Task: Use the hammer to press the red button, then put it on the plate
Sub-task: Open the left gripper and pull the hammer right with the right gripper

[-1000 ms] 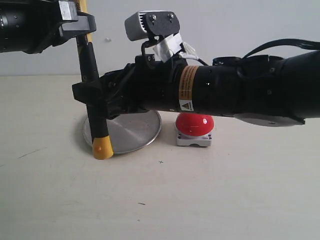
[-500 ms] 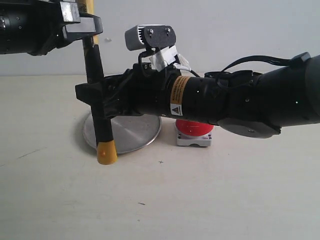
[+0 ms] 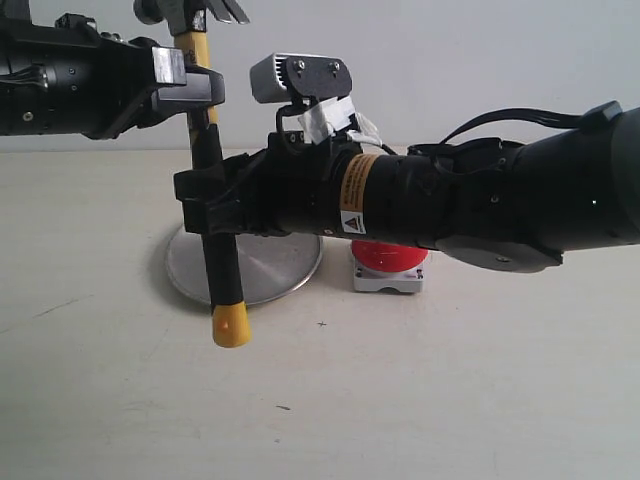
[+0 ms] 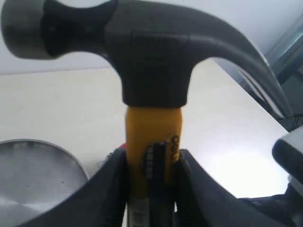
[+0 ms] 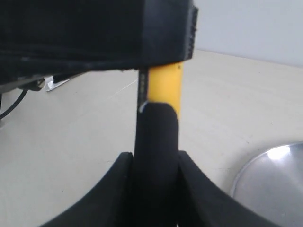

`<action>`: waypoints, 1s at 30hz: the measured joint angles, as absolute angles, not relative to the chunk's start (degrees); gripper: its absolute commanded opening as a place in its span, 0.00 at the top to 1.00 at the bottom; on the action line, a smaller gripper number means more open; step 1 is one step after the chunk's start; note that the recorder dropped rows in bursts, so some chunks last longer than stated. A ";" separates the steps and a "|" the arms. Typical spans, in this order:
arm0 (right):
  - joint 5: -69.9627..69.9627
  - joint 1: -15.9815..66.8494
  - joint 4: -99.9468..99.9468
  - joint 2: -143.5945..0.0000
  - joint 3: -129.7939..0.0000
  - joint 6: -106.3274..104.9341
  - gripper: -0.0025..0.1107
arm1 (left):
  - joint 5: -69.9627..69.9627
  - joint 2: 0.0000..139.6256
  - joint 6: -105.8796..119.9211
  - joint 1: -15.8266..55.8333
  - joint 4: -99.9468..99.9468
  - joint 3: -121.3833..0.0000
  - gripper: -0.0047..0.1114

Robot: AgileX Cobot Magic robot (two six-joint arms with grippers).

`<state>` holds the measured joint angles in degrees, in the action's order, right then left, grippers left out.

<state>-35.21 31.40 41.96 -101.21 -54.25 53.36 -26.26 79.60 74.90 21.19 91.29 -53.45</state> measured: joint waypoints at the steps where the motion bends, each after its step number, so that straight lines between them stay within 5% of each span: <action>1: -35.21 31.40 42.07 -101.21 -54.25 53.45 0.98 | -26.50 79.60 74.90 21.19 91.17 -53.57 0.96; 9: -35.21 31.40 42.07 -101.21 -54.38 53.70 0.98 | -26.93 79.60 76.01 21.19 91.17 -53.79 0.95; 20: -33.09 31.50 38.77 -100.96 -54.38 54.06 0.98 | -28.98 79.50 76.01 21.19 90.95 -54.64 0.46; 25: -24.46 31.50 35.08 -97.04 -53.89 53.74 0.98 | -31.10 78.24 76.01 21.19 90.30 -54.85 0.51; 29: -15.59 31.50 33.76 -91.38 -53.89 50.45 0.98 | -31.10 75.70 76.01 21.19 89.50 -54.37 0.69; 30: -13.12 31.50 33.67 -89.73 -53.89 49.91 0.98 | -31.10 74.87 76.01 21.19 89.37 -53.88 0.82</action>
